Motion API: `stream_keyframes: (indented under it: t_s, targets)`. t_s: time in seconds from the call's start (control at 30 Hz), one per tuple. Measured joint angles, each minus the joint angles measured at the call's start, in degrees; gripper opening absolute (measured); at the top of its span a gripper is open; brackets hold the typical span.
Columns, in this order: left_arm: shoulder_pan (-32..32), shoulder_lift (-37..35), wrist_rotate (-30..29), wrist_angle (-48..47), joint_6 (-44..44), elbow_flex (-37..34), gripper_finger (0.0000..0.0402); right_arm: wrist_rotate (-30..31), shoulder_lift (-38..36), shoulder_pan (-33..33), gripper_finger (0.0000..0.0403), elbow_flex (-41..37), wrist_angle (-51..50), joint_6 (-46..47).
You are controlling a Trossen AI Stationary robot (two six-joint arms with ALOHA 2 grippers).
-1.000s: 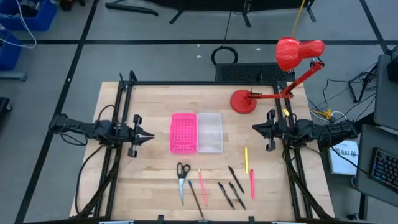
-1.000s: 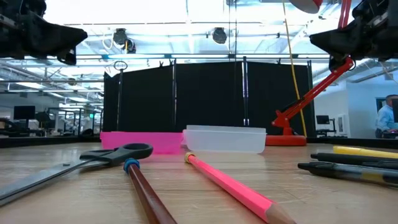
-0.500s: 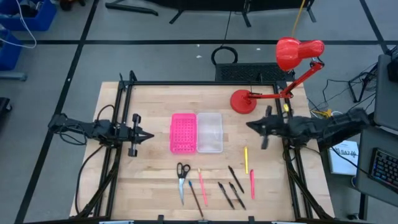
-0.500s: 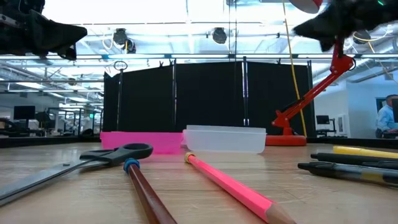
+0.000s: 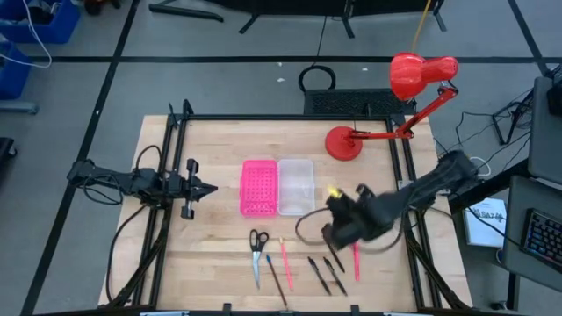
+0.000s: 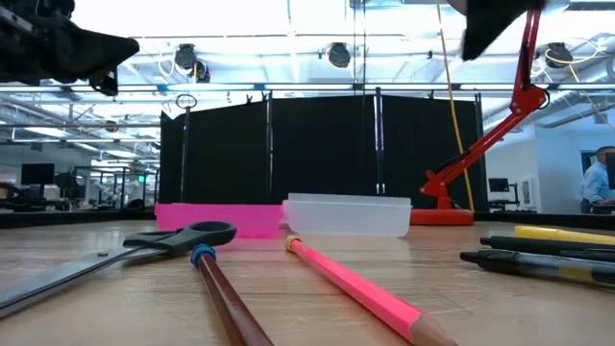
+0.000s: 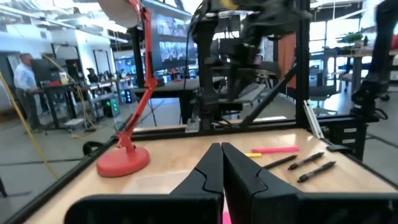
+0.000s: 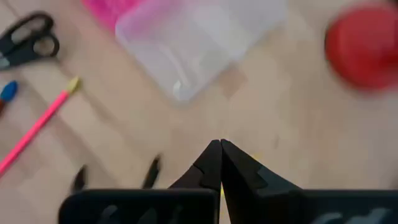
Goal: Pick & place school supplies into a supply box
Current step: Put the pink pen into the supply box
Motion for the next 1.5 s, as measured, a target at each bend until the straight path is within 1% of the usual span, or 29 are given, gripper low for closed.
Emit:
stream_keyframes:
  t_s: [0.07,0.13,0.23,0.33,0.4,0.53,0.67,0.77,0.87,0.97,1.03,1.13,1.17,1.33,1.4,1.5]
  targets:
    - [0.0,0.0,0.0,-0.8,1.5,0.0,0.0009,-3.3,3.7,3.1,0.0000,4.3,-4.8,9.6]
    - [0.0,0.0,0.0,-1.2,3.4,0.0,0.0019,-7.2,6.4,6.6,0.0000,6.9,-9.3,20.1]
    - [0.0,0.0,0.0,-1.2,4.9,0.0,0.0029,-10.4,8.1,12.1,0.0000,7.4,-10.8,35.0]
    - [0.0,0.0,0.0,-1.2,6.1,0.0,0.0031,-11.6,8.6,16.4,0.0000,6.7,-11.0,43.9]
    - [0.0,0.0,0.0,-1.2,7.0,0.0,0.0028,-12.0,8.6,17.6,0.0000,6.1,-10.9,45.4]
    - [0.0,0.0,-0.1,-0.6,8.2,0.0,0.0017,-12.1,8.6,17.6,0.0000,3.7,-10.6,46.8]
    - [0.0,0.0,-1.1,-0.5,8.5,0.0,0.0005,-12.1,8.6,16.9,0.0000,-0.4,-5.4,45.2]
    - [0.0,0.0,-3.2,-0.4,8.5,0.0,0.0007,-12.1,8.6,16.7,0.0007,-4.8,-1.1,44.0]
    - [0.0,0.0,-5.2,-0.4,8.5,0.0,0.0023,-12.1,8.6,16.7,0.0033,-8.7,4.6,45.4]
    - [0.0,0.0,-6.5,-0.4,8.5,0.0,0.0038,-12.3,8.6,16.7,0.0074,-12.4,11.8,46.2]
    - [0.0,0.0,-6.7,-0.5,8.5,0.0,0.0044,-15.8,8.6,16.2,0.0103,-14.3,15.4,46.4]
    - [0.0,0.0,-6.7,-0.7,9.3,0.0,0.0045,-24.3,8.6,15.2,0.0140,-16.0,14.6,49.1]
    - [0.0,0.0,-7.1,-0.7,9.5,0.0,0.0046,-25.2,8.6,15.2,0.0150,-16.5,14.7,49.9]
    - [0.0,0.0,-10.4,-0.7,10.1,0.0,0.0046,-25.2,8.6,14.9,0.0180,-18.0,18.7,50.7]
    - [0.0,0.0,-11.4,-0.7,10.1,0.0,0.0046,-25.3,8.6,14.9,0.0187,-18.8,21.0,50.7]
    - [0.0,0.0,-11.7,-0.7,10.1,0.0,0.0046,-25.2,8.6,14.9,0.0191,-20.4,21.8,51.4]
